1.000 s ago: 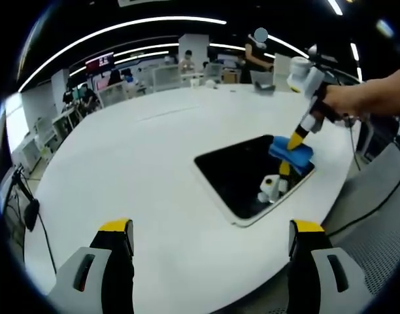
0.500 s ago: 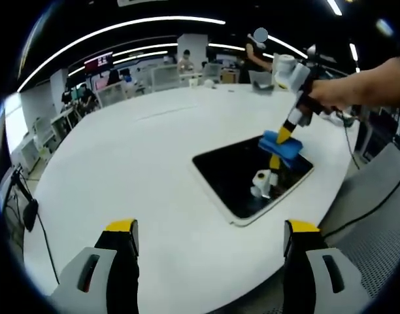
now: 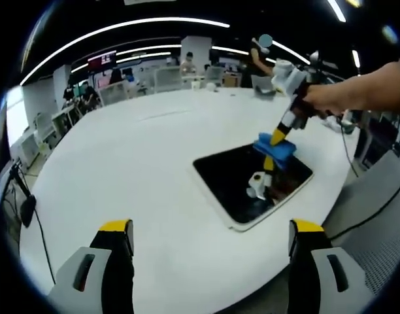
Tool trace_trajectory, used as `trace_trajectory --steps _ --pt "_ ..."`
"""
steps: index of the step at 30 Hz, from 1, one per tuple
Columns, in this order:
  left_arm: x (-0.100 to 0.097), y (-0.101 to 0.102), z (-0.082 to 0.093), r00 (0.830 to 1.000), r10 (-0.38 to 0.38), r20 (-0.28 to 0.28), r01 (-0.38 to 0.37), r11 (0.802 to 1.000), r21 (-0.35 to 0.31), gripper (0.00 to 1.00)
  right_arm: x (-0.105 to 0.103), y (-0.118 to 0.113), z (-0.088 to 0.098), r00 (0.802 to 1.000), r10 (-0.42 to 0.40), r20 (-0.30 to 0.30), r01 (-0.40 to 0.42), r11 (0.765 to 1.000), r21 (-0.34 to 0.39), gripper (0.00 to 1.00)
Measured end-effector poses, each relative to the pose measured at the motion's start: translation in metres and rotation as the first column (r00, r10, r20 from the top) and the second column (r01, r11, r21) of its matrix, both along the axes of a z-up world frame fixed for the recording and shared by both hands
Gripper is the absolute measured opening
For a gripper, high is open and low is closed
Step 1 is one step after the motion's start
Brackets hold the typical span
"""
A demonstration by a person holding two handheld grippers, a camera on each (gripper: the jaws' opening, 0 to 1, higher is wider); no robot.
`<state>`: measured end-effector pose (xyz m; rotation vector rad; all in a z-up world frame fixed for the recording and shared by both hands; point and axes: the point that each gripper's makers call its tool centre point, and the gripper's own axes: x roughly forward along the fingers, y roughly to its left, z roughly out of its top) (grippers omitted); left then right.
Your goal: Wipe the mirror surface with the cleaning cloth until all visible marks leave the cleaned area.
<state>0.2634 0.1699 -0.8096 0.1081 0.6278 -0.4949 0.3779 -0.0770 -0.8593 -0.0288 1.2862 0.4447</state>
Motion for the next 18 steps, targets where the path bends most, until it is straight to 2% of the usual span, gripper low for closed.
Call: trace_trajectory --steps 3,6,9,11,16,18 --pt "0.0005 0.0017 -0.0015 1.0 0.013 -0.007 -0.013 1.0 -0.002 0.99 0.0025 0.001 0.0003 1.0 0.003 0.003 -0.003 1.0 -0.009 0.03" --pt "-0.0024 -0.001 -0.0053 1.0 -0.013 -0.018 0.014 1.0 0.024 0.99 0.0049 0.0005 -0.0006 1.0 0.011 0.0 -0.011 1.0 -0.014 0.03" --pt "-0.0028 0.0006 -0.0043 1.0 -0.007 -0.015 0.008 1.0 0.03 1.0 0.006 0.0002 -0.0013 1.0 0.002 -0.011 -0.002 1.0 -0.009 0.03" --pt "-0.0009 0.0013 -0.0016 1.0 0.004 -0.004 -0.004 1.0 0.027 1.0 0.0069 0.0006 -0.001 0.999 0.037 0.004 -0.037 0.999 -0.037 0.03" --pt "-0.0027 -0.0026 -0.0031 1.0 -0.029 -0.003 0.029 0.999 0.037 1.0 0.0101 0.0006 0.0002 0.999 0.038 0.017 -0.037 0.998 -0.049 0.03" --pt "-0.0023 0.0007 -0.0035 1.0 -0.009 -0.012 0.01 0.999 0.033 1.0 0.0106 0.0005 0.0006 0.999 0.028 0.021 -0.027 0.998 -0.049 0.03"
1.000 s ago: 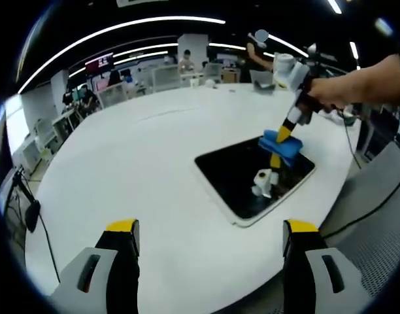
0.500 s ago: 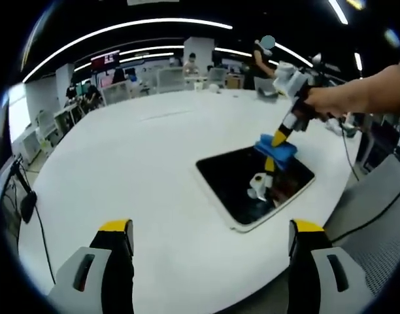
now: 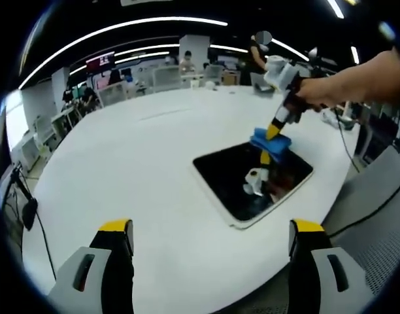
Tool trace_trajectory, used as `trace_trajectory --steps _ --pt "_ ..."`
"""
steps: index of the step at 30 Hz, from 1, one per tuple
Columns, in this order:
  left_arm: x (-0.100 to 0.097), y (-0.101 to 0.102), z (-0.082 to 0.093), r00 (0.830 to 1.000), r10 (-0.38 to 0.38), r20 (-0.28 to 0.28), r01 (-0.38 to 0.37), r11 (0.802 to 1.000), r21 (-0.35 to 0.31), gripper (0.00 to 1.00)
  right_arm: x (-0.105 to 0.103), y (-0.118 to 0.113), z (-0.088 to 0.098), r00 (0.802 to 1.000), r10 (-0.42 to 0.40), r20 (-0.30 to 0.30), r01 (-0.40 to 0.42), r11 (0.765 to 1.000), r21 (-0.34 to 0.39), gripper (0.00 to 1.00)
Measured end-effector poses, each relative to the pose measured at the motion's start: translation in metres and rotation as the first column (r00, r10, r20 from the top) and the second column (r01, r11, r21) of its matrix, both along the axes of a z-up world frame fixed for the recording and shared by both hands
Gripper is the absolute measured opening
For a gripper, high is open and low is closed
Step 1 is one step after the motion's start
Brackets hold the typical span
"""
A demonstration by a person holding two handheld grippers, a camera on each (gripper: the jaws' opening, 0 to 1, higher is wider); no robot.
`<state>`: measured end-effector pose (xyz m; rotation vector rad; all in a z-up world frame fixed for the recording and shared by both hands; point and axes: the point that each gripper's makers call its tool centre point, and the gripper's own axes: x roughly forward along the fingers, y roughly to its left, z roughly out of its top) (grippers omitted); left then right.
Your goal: Wipe the mirror surface with the cleaning cloth until all visible marks leave the cleaned area.
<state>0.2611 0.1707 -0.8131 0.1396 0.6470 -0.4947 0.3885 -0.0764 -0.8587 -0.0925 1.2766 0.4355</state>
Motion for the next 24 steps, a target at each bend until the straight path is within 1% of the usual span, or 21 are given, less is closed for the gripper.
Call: trace_trajectory --steps 1,4,8,11,17,19,20,21,22,24 --pt "0.0 0.001 0.0 1.0 0.011 -0.002 -0.011 1.0 -0.013 1.0 0.0 0.0 0.0 1.0 -0.003 -0.001 0.003 1.0 0.0 0.03" --pt "0.001 0.001 0.003 1.0 0.011 0.013 -0.011 1.0 -0.007 1.0 0.005 0.0 0.0 1.0 -0.004 0.002 0.004 1.0 -0.004 0.03" --pt "0.002 0.001 0.004 1.0 0.019 0.019 -0.018 1.0 -0.01 1.0 0.011 -0.002 0.0 1.0 -0.02 0.013 0.02 1.0 0.008 0.03" --pt "0.003 0.003 0.007 0.999 0.027 0.032 -0.026 1.0 -0.017 1.0 0.015 -0.001 -0.001 1.0 -0.005 0.015 0.005 1.0 -0.002 0.03" --pt "0.004 0.003 0.008 0.999 0.032 0.037 -0.031 0.999 -0.027 1.0 0.015 -0.002 0.001 1.0 -0.014 0.012 0.014 1.0 0.0 0.03" --pt "0.003 0.003 0.007 0.999 0.03 0.028 -0.029 0.999 -0.029 1.0 0.013 -0.002 0.007 1.0 -0.017 0.026 0.017 1.0 0.001 0.03" --pt "0.003 0.002 0.007 0.999 0.026 0.028 -0.025 0.999 -0.028 1.0 0.011 0.003 0.014 0.999 -0.006 0.039 0.006 1.0 0.024 0.03" --pt "0.003 0.002 0.007 0.999 0.025 0.029 -0.024 0.999 -0.028 1.0 0.013 0.004 0.019 0.998 0.009 0.059 -0.01 1.0 0.016 0.03" --pt "0.003 0.002 0.008 0.999 0.025 0.029 -0.025 0.999 -0.03 1.0 0.012 0.003 0.023 0.998 0.016 0.061 -0.017 1.0 0.006 0.03" --pt "0.003 0.001 0.008 0.999 0.031 0.029 -0.029 0.999 -0.041 1.0 0.013 0.005 0.035 0.998 0.009 0.07 -0.011 0.999 0.035 0.03"
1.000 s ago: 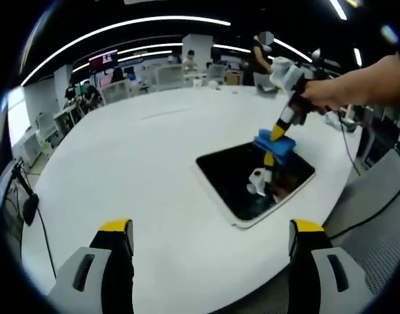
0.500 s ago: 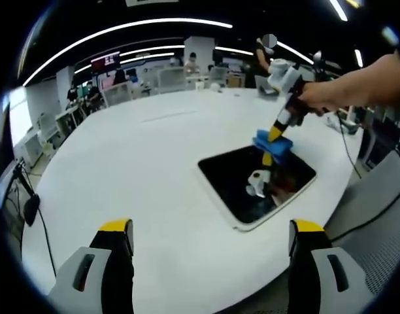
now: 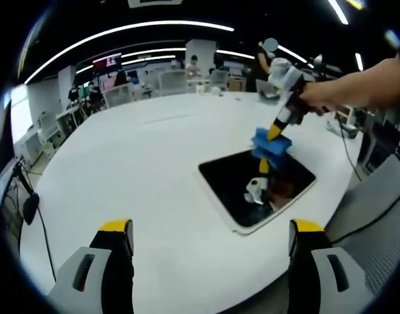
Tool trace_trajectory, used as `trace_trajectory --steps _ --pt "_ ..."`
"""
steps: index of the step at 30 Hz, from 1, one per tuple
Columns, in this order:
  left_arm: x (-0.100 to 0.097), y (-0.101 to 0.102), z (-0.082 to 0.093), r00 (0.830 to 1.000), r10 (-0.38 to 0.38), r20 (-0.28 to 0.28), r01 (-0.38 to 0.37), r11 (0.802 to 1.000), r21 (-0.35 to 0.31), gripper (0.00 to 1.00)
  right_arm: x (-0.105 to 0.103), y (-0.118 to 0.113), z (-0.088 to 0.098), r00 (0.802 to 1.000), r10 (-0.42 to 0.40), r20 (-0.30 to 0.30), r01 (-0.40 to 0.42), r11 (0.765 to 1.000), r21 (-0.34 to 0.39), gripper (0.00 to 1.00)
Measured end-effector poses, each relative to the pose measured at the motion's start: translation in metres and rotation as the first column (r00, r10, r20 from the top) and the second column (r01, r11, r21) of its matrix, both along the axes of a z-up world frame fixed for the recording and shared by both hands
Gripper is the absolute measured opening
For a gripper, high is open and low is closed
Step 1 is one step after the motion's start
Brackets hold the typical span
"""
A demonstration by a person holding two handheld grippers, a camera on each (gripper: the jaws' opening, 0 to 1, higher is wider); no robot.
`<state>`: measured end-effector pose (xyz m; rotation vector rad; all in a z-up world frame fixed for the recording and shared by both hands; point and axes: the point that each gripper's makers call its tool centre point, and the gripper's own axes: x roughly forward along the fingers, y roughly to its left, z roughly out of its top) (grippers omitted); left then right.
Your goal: Wipe the mirror surface with the cleaning cloth until all visible marks leave the cleaned area.
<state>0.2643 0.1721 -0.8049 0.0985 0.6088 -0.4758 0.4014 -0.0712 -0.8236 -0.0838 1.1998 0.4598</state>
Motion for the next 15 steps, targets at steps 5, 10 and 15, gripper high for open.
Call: trace_trajectory --steps 5,10,15 --pt "0.0 -0.002 0.002 1.0 -0.012 0.011 0.012 1.0 0.0 1.0 -0.001 -0.001 0.017 1.0 -0.003 0.008 0.003 1.0 0.019 0.03" --pt "0.002 0.004 0.004 1.0 0.01 0.025 -0.01 1.0 0.011 1.0 -0.006 -0.012 0.027 0.999 -0.035 0.013 0.034 0.999 0.043 0.03" --pt "0.003 0.004 0.003 1.0 0.002 0.03 -0.002 1.0 0.026 1.0 -0.009 -0.029 0.027 0.997 -0.071 0.005 0.071 0.996 0.049 0.03"
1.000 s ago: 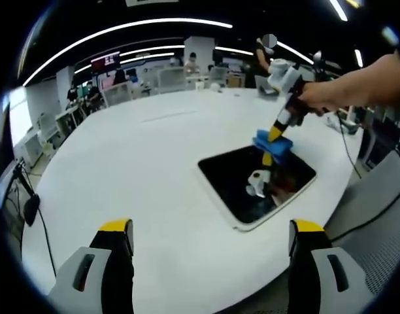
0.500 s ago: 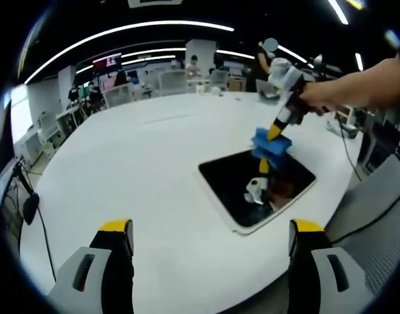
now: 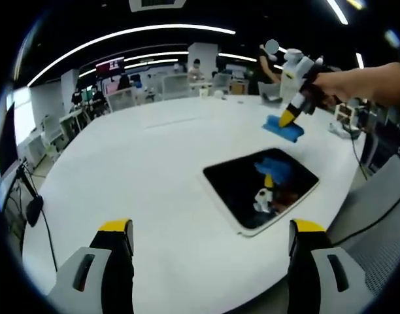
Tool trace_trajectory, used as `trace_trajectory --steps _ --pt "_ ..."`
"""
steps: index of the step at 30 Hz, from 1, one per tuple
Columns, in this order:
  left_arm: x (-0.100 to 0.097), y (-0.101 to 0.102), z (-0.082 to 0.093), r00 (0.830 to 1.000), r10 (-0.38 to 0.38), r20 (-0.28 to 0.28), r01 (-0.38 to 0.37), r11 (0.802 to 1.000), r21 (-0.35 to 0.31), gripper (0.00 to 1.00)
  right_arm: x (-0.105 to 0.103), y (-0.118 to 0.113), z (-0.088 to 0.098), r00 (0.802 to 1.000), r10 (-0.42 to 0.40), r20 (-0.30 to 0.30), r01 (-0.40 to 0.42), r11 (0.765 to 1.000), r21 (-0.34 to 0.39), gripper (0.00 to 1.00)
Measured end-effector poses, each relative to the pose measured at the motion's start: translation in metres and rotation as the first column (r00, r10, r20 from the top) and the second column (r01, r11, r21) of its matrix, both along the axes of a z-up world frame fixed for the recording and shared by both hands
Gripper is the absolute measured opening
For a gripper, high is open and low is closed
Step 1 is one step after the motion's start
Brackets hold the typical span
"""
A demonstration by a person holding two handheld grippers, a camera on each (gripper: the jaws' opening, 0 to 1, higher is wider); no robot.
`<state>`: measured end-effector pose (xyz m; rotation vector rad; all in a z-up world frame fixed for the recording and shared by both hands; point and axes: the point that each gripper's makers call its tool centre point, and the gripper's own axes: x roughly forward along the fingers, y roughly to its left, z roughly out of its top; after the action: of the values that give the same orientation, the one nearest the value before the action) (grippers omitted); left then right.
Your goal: Wipe the mirror surface with the cleaning cloth until all visible marks leave the cleaned area.
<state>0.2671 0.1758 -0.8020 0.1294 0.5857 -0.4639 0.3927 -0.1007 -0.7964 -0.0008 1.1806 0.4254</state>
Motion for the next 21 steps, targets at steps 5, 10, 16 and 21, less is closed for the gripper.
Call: trace_trajectory --steps 5,10,16,21 --pt "0.001 0.002 0.001 1.0 0.011 0.003 -0.011 1.0 0.0 1.0 -0.006 -0.02 0.0 1.0 -0.022 -0.007 0.022 1.0 -0.017 0.03" --pt "0.001 0.002 0.001 1.0 0.01 0.005 -0.01 1.0 0.003 0.99 -0.012 -0.041 0.0 0.999 -0.042 -0.006 0.041 0.999 -0.035 0.03" --pt "0.001 0.002 0.001 1.0 0.013 0.005 -0.013 1.0 0.001 0.99 -0.02 -0.062 0.002 0.997 -0.08 -0.006 0.08 0.996 -0.035 0.03" --pt "0.001 0.002 0.0 1.0 0.01 0.004 -0.01 1.0 0.012 0.99 -0.024 -0.074 -0.001 0.995 -0.103 -0.008 0.103 0.994 -0.045 0.03"
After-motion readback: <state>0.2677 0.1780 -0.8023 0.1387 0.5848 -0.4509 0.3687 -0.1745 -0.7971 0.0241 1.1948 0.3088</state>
